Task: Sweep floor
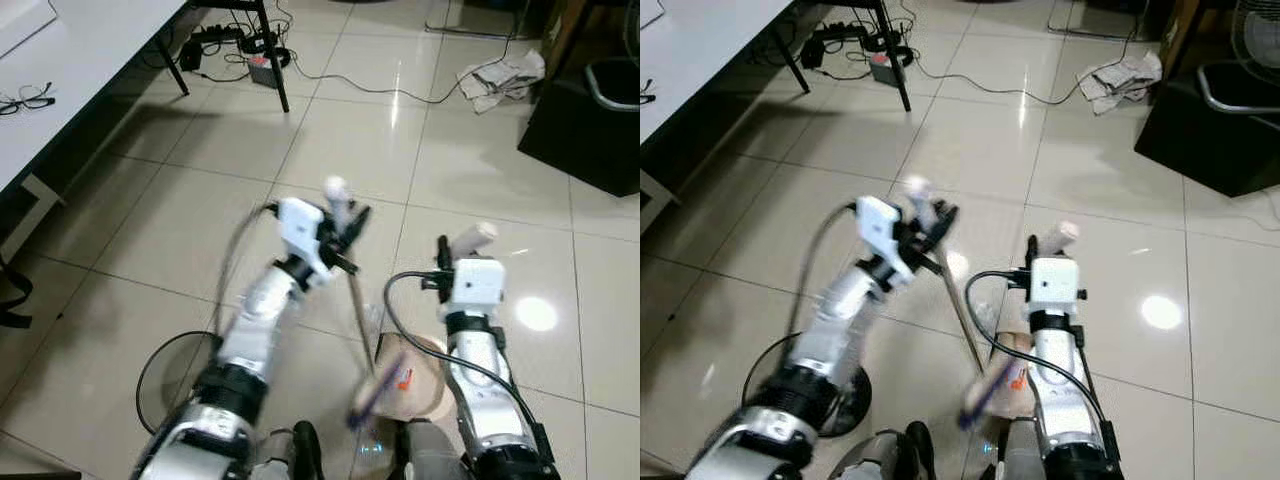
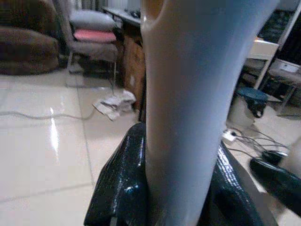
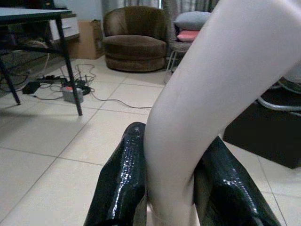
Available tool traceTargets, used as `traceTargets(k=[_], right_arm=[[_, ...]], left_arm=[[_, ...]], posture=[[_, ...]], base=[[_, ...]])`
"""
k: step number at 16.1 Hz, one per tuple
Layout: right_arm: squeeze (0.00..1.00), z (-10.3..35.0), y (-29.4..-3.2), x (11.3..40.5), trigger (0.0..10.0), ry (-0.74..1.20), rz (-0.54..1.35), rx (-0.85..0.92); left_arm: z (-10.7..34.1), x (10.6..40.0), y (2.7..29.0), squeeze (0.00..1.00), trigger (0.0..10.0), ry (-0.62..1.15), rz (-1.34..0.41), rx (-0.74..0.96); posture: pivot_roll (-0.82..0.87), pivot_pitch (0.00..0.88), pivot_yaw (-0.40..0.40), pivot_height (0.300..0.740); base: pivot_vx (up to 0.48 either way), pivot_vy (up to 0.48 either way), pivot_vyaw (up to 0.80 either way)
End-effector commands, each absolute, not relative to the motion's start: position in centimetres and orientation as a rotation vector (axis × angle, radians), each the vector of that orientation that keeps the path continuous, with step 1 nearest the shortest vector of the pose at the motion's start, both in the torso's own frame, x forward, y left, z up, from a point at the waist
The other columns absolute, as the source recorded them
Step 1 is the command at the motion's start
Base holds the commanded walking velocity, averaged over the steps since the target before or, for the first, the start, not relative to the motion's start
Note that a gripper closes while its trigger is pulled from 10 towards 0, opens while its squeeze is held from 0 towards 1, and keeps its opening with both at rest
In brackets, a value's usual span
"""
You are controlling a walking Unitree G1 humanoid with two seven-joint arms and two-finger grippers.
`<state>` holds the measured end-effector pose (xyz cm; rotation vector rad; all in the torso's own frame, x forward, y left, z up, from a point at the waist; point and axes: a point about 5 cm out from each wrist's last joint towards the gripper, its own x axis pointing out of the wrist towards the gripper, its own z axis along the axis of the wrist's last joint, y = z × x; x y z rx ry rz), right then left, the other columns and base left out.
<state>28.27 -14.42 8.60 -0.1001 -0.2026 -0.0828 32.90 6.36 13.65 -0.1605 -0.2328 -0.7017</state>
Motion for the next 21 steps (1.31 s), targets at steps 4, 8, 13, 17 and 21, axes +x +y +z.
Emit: traceTargets(k=[4, 8, 13, 17, 21], right_arm=[[0.0, 8.6, -12.4, 27.8, 10.0, -0.212, 0.039, -0.003], [0.0, 8.3, -11.8, 27.9, 10.0, -0.209, 0.083, -0.02], [0.0, 7.9, -11.7, 28.5, 10.0, -0.193, 0.122, -0.05], [0.0, 7.9, -12.0, 28.4, 10.0, -0.195, 0.114, -0.073], [0.0, 8.9, -12.9, 26.8, 10.0, -0.199, 0.085, -0.029]], left_arm=[[15.0, 34.0, 10.1, 0.0, 10.0, -0.279, -0.564, -0.106], [14.2, 33.9, 10.1, 0.0, 10.0, -0.242, -0.558, -0.053], [14.6, 33.9, 9.0, 0.0, 10.0, -0.254, -0.563, -0.062], [15.9, 34.7, 9.8, 0.0, 10.0, -0.284, -0.499, -0.034], [15.1, 34.1, 12.4, 0.0, 10.0, -0.214, -0.376, 0.004]], posture=[[-0.06, 0.175, 0.176, 0.74], [-0.06, 0.178, 0.178, 0.74], [-0.05, 0.182, 0.171, 0.74], [-0.05, 0.165, 0.164, 0.74], [-0.08, 0.115, 0.144, 0.74]], base=[[0.0, 0.0, 0.0], [0.0, 0.0, 0.0], [0.0, 0.0, 0.0], [0.0, 0.0, 0.0], [0.0, 0.0, 0.0]])
